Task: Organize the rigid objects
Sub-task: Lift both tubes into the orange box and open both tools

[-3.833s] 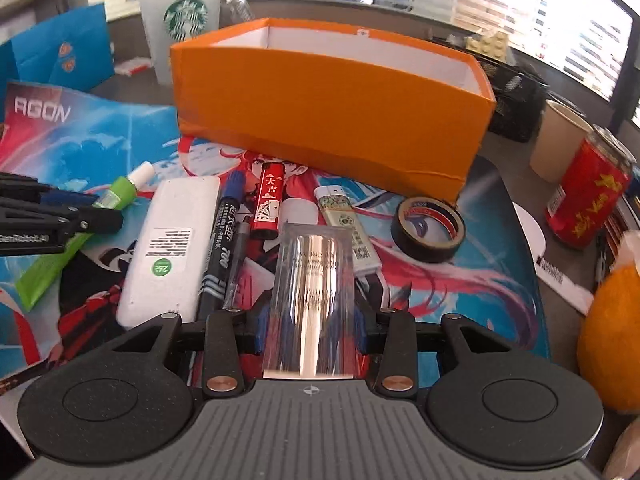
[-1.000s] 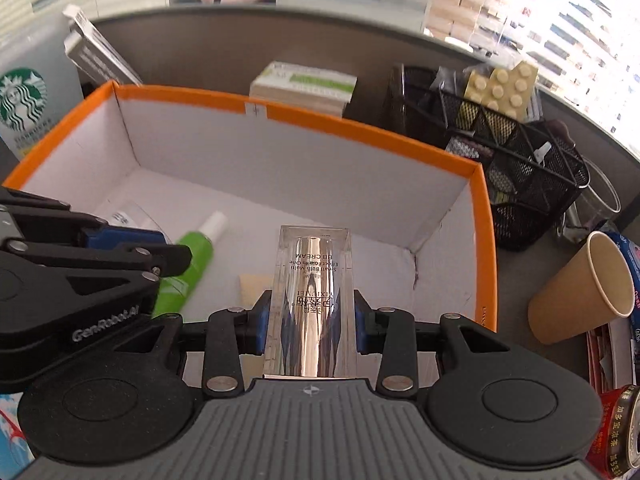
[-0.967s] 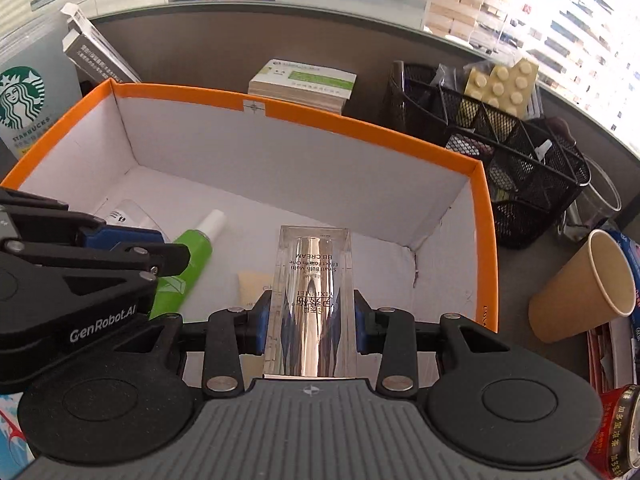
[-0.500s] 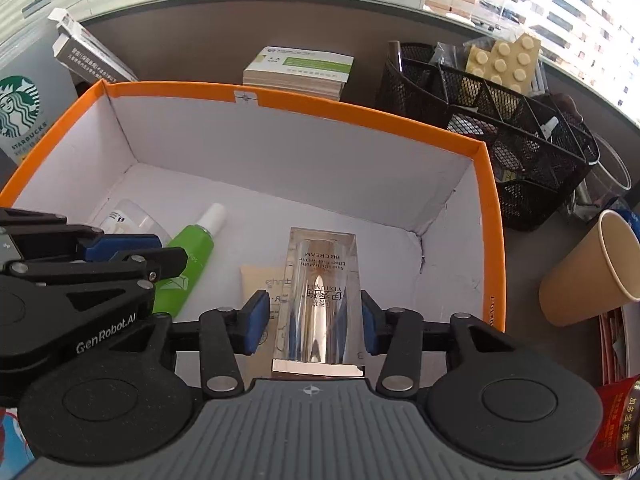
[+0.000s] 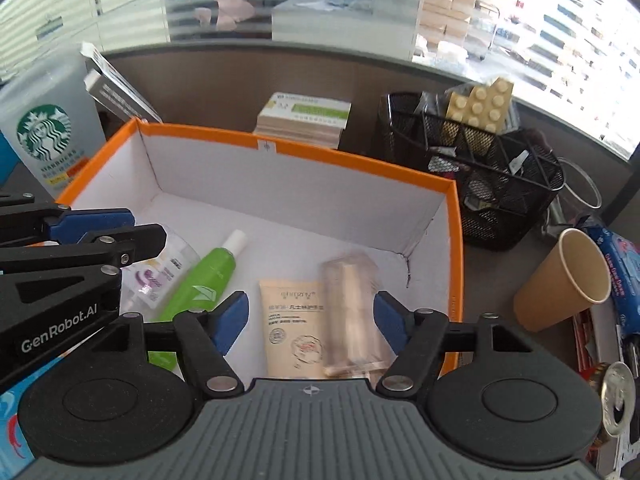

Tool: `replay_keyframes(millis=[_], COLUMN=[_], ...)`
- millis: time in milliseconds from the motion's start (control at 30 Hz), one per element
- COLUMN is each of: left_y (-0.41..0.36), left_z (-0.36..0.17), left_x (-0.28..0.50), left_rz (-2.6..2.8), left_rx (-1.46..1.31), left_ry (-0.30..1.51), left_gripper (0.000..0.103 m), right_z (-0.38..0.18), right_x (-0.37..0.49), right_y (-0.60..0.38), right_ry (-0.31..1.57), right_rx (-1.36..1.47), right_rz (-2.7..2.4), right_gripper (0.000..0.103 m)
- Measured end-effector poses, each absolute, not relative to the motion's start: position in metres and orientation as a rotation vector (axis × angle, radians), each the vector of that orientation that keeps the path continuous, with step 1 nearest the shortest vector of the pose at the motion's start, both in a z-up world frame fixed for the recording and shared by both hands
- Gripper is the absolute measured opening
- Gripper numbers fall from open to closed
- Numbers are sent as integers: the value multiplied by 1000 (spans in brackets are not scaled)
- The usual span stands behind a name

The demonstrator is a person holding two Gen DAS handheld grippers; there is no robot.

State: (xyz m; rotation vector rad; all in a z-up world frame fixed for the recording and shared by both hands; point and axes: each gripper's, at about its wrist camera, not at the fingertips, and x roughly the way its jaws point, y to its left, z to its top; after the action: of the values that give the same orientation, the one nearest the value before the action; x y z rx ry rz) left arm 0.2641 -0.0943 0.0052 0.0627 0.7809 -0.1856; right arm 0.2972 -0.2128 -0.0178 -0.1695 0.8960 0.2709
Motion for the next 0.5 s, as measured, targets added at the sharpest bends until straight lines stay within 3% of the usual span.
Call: replay_keyframes(millis=[400, 500], left_y=[-86, -83], left_z=[37, 45], left_x=[222, 212], left_rz=[-159, -147], left_rx=[66, 65], left_ry=[714, 687], left_gripper=[36, 58], right_z=[20, 27], right_x=[254, 243], right_y=[-213, -212], right_ry=[821, 806], right_rx=[-186, -194], right_rz=[261, 260], right_gripper=[69, 71])
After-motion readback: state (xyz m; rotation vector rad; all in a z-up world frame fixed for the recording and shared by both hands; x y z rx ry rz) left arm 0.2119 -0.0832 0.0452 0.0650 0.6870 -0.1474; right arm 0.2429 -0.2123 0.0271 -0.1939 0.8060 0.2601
